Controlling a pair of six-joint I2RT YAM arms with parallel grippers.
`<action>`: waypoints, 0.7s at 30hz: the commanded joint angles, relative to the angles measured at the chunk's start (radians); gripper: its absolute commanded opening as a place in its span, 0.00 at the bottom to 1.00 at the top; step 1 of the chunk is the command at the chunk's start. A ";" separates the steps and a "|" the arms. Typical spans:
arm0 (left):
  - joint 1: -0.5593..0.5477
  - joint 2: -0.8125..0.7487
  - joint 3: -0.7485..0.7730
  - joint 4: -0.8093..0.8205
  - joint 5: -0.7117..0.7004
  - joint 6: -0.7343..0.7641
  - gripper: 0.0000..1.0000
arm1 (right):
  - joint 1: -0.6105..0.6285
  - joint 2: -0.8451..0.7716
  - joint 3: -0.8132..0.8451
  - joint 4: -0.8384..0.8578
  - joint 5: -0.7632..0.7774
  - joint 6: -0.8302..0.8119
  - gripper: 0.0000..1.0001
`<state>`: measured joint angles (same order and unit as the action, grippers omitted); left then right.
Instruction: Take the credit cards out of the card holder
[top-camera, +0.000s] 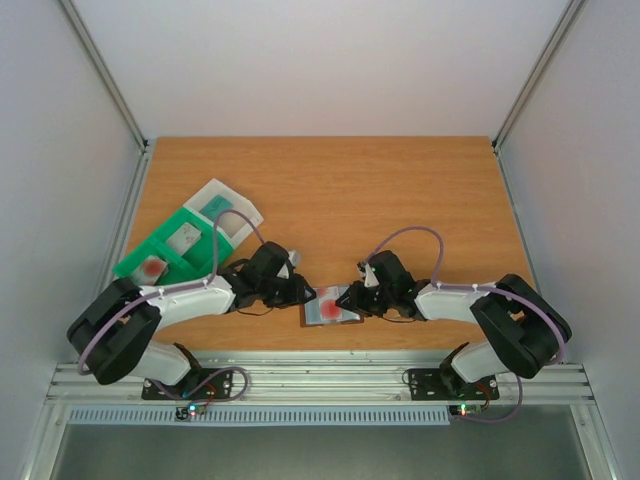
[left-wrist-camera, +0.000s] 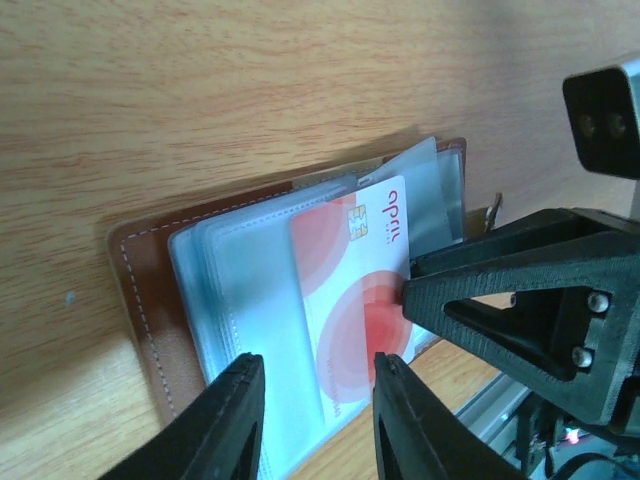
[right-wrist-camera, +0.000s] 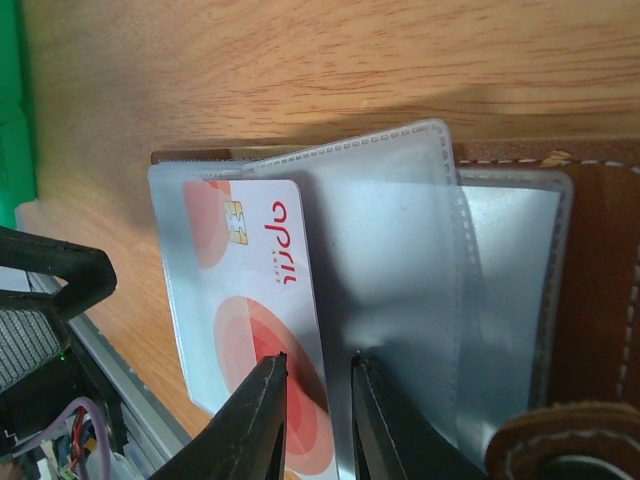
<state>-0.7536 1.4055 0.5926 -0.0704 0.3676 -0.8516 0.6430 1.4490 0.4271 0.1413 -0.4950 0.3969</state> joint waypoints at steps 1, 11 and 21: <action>-0.004 0.030 0.004 0.100 0.027 -0.009 0.28 | -0.010 0.026 -0.024 -0.013 0.013 0.003 0.21; -0.004 0.153 -0.026 0.217 0.063 -0.022 0.14 | -0.012 0.031 -0.026 0.023 -0.023 -0.001 0.15; -0.006 0.196 -0.048 0.237 0.048 -0.021 0.12 | -0.013 0.041 -0.029 0.061 -0.048 -0.005 0.09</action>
<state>-0.7536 1.5734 0.5697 0.1452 0.4339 -0.8803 0.6346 1.4757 0.4175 0.1871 -0.5350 0.3973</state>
